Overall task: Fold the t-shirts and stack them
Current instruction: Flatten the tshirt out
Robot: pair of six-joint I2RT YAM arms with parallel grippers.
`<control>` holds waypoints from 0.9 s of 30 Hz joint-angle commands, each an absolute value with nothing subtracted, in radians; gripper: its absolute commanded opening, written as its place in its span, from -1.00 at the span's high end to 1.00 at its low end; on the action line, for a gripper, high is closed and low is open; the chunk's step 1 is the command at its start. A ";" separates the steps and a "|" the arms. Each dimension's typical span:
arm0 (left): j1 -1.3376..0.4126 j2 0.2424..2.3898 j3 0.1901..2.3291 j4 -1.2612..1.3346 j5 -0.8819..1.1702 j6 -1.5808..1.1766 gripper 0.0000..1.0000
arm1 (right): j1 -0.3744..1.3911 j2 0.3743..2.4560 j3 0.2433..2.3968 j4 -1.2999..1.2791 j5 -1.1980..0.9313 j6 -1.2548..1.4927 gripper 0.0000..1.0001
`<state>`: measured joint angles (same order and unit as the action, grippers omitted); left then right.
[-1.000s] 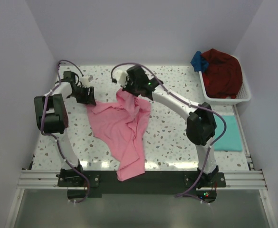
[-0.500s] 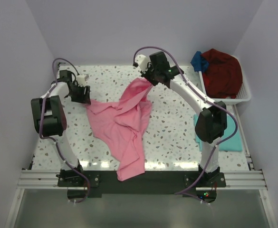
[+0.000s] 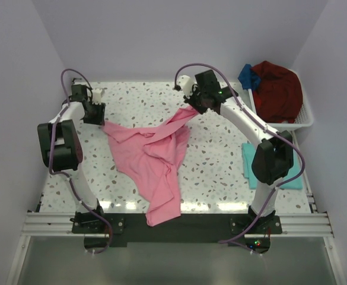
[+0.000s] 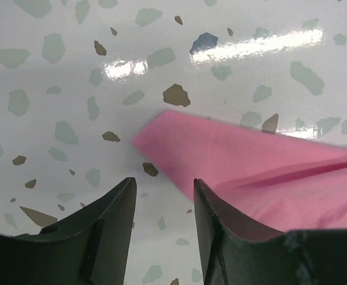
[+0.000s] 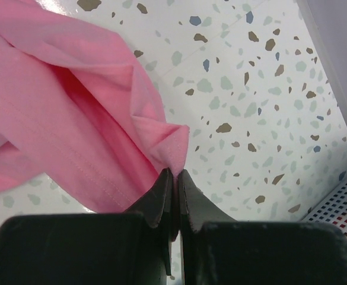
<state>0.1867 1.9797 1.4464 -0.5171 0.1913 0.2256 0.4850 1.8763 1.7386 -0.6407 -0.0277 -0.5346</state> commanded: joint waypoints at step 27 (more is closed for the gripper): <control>0.232 2.163 1.747 -0.598 0.349 0.173 1.00 | 0.456 1.816 1.773 -0.635 -0.026 -0.554 1.00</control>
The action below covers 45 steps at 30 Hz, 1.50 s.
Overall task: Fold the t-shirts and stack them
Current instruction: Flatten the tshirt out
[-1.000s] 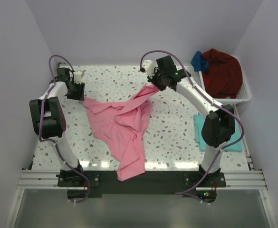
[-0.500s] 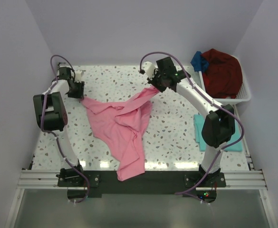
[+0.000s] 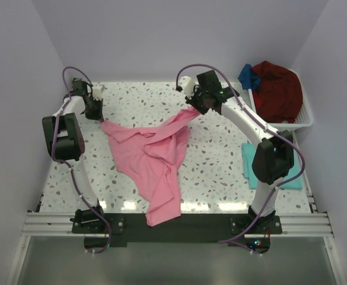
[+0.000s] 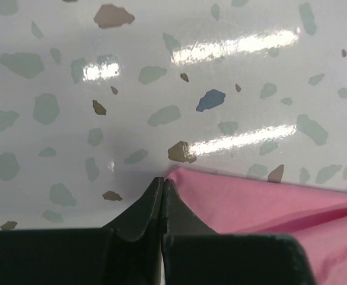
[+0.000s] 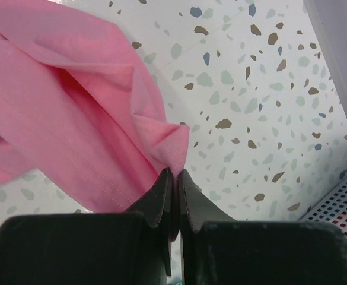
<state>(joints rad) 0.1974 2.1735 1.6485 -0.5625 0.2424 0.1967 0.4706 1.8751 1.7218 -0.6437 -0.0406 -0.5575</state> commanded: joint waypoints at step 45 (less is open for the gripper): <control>0.465 0.946 1.963 -0.351 0.182 -0.103 1.00 | 0.334 1.060 1.934 -0.581 -0.094 -0.451 1.00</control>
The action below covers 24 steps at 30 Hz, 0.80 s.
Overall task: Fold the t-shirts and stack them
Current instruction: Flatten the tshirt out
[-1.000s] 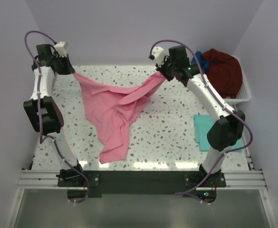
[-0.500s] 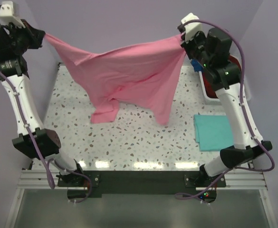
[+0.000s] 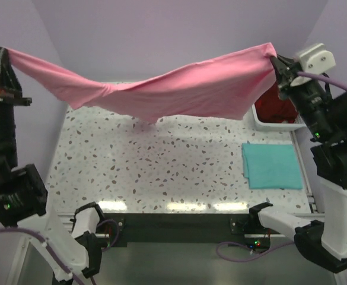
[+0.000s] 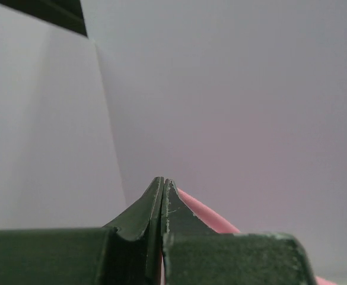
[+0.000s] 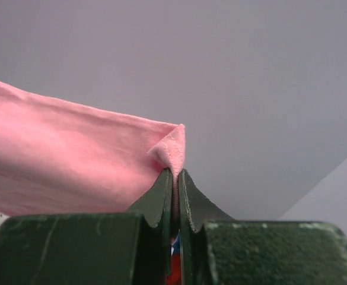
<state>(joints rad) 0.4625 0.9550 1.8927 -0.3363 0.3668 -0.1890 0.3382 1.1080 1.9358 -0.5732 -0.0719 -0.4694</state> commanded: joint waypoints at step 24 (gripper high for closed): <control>0.246 1.328 1.593 -0.210 0.238 -0.012 1.00 | 0.336 1.278 1.416 -0.243 -0.121 -0.580 1.00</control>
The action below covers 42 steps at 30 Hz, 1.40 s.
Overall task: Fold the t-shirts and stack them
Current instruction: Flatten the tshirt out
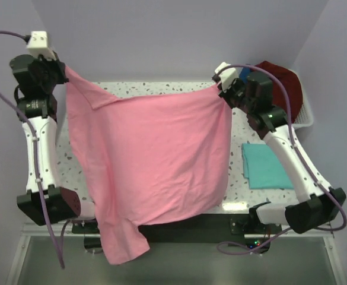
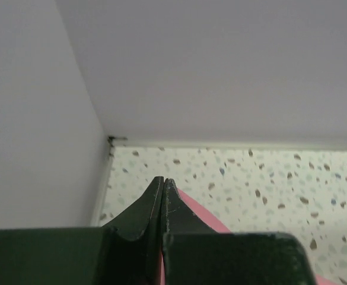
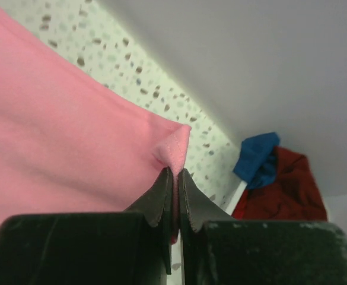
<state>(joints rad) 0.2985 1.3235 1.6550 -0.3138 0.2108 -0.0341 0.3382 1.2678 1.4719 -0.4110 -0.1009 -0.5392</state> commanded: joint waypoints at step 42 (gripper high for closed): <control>0.097 2.336 2.028 -0.098 0.258 -0.175 1.00 | 0.213 2.286 1.973 -0.317 0.121 -0.515 0.11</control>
